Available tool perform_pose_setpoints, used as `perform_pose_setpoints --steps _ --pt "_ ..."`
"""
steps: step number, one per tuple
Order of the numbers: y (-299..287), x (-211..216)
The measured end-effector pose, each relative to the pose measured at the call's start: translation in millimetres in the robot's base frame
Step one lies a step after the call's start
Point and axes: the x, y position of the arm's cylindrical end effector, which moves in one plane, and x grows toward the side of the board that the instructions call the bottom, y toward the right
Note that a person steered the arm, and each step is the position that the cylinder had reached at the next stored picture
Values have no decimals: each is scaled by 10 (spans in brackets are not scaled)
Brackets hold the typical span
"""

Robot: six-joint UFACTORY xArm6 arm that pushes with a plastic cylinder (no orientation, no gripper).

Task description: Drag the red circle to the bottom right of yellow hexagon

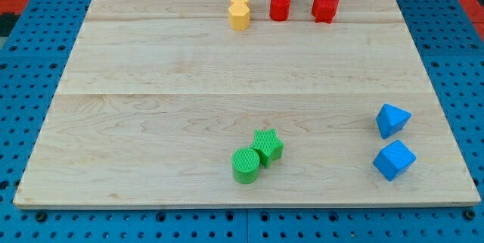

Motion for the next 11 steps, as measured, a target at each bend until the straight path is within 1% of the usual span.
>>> perform_pose_setpoints --steps 1,3,5,6,7,8,10,11 --pt "-50 324" --pt "-29 750" --pt "278 1177" --pt "-82 1138" --pt "-171 1051" --pt "-107 1046" --pt "-81 895" --pt "-87 910"
